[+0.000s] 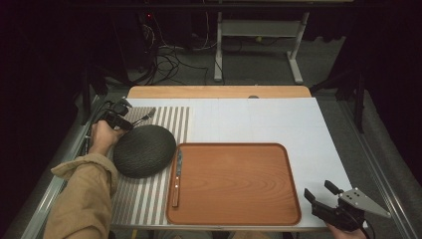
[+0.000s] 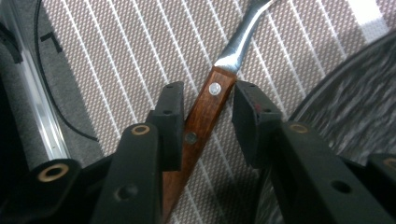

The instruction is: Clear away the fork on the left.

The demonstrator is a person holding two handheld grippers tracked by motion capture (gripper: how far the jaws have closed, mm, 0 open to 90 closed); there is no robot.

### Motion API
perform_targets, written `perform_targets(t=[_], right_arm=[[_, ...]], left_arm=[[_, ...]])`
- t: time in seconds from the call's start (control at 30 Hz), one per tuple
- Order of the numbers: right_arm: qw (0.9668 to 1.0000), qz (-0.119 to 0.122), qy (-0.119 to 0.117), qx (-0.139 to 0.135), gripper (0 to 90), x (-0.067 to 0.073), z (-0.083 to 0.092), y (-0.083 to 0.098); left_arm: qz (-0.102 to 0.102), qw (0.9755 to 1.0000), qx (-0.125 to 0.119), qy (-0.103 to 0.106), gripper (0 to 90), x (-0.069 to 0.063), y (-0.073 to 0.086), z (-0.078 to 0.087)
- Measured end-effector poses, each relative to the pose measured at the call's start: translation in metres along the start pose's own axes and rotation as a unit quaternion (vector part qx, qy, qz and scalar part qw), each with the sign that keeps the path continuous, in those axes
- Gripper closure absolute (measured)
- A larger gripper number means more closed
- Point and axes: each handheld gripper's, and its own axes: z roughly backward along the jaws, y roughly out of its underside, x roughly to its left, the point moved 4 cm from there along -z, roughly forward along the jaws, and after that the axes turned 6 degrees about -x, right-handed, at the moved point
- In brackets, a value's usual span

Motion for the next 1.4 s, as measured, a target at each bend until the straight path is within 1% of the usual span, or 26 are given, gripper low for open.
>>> perform_targets(t=[0.1,0.13,0.2,0.27,0.33,0.43,0.57,0.63,0.7,0.73,0.8,0.83,0.97,1.1,1.23,1.4], right_arm=[[1.0000,0.001,0.000,-0.001,24.7,0.000,0.000,0.000],[1.0000,0.001,0.000,-0.001,24.7,0.000,0.000,0.000],[1.0000,0.001,0.000,-0.002,24.7,0.000,0.000,0.000],[1.0000,0.001,0.000,-0.001,24.7,0.000,0.000,0.000],[1.0000,0.002,0.001,-0.001,24.7,0.000,0.000,0.000],[1.0000,0.001,0.002,-0.001,24.7,0.001,0.001,0.000],[1.0000,0.002,0.002,0.000,24.7,0.001,0.001,0.000],[1.0000,0.002,0.002,0.000,24.7,0.001,0.001,0.000],[1.0000,0.003,0.002,-0.001,24.7,0.001,0.001,0.000],[1.0000,0.003,0.001,-0.001,24.7,0.001,0.001,0.000],[1.0000,0.004,-0.002,-0.001,24.7,0.001,0.001,0.000],[1.0000,0.006,-0.003,-0.001,24.7,0.001,0.002,0.000],[0.9999,0.009,-0.005,-0.001,24.7,0.002,0.002,0.000],[0.9999,0.011,-0.007,-0.003,24.7,0.003,0.002,-0.001],[0.9999,0.011,-0.009,-0.003,24.7,0.004,0.002,-0.001],[0.9999,0.012,-0.010,-0.001,24.7,0.004,0.001,-0.001]], left_arm=[[0.001,0.9999,0.004,-0.010,62.8,0.003,0.005,0.002],[0.007,0.9999,0.004,-0.012,63.3,0.004,0.007,0.002],[0.002,0.9998,0.003,-0.019,64.1,0.007,0.011,0.003],[0.008,0.9998,0.007,-0.018,65.3,0.009,0.014,0.004],[0.024,0.9996,0.014,-0.008,66.6,0.012,0.016,0.006],[0.022,0.9996,0.019,-0.006,68.1,0.015,0.022,0.008],[0.029,0.9995,0.014,0.000,69.7,0.017,0.028,0.010],[0.028,0.9995,0.016,0.001,70.3,0.017,0.029,0.011],[0.023,0.9995,0.023,-0.003,70.7,0.018,0.031,0.012],[0.027,0.9993,0.026,-0.004,70.9,0.018,0.032,0.013],[0.021,0.9995,0.025,-0.006,71.5,0.017,0.035,0.014],[0.023,0.9994,0.024,-0.005,71.8,0.018,0.037,0.015],[0.032,0.9989,0.033,0.000,72.5,0.020,0.046,0.020],[0.035,0.9987,0.035,-0.003,72.6,0.020,0.052,0.023],[0.032,0.9987,0.038,-0.008,72.7,0.019,0.055,0.024],[0.032,0.9987,0.039,-0.010,72.7,0.018,0.058,0.026]])
